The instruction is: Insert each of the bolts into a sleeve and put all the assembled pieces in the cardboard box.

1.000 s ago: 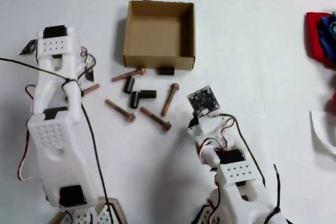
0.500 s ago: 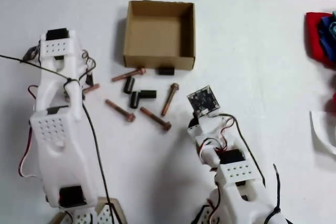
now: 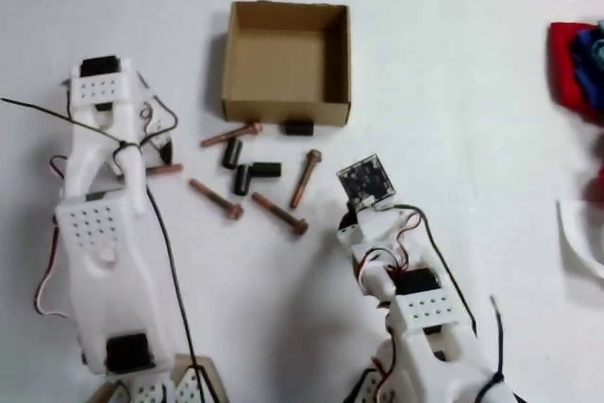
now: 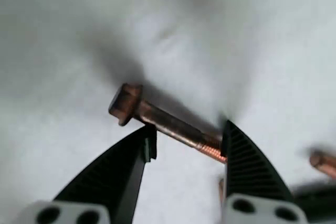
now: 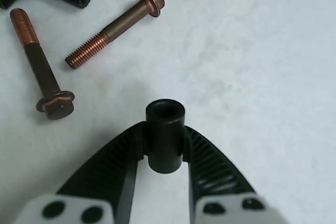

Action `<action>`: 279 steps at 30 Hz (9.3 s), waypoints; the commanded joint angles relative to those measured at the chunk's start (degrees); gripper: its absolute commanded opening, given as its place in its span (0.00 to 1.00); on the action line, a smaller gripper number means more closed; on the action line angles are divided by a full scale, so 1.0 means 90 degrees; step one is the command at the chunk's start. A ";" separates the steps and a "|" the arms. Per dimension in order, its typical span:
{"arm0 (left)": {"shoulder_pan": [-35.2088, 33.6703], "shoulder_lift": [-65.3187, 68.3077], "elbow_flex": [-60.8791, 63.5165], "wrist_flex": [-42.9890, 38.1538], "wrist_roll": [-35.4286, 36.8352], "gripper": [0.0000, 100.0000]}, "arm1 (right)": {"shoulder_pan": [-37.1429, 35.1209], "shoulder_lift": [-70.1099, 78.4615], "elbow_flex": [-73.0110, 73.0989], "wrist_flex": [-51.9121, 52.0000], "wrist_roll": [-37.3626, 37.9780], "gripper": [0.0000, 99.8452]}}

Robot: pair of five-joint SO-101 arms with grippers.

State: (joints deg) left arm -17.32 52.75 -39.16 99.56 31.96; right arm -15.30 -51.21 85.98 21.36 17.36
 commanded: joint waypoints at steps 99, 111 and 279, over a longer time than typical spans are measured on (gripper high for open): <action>0.0918 -0.1465 -0.2164 0.0322 -0.2755 0.02 | 0.0005 -0.0005 -0.0029 -0.0132 -0.0010 0.02; 0.1670 -0.7736 0.3492 -0.1123 -0.2745 0.02 | -0.0034 -0.0005 -0.0029 -0.0132 -0.0039 0.02; -0.0225 -0.9807 1.1492 -0.6584 -0.5109 0.24 | -0.0220 0.2662 -0.6974 0.3150 -0.1612 0.02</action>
State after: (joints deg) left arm -18.90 -34.29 62.46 44.97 -16.92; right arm -18.55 -46.29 44.92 38.68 2.59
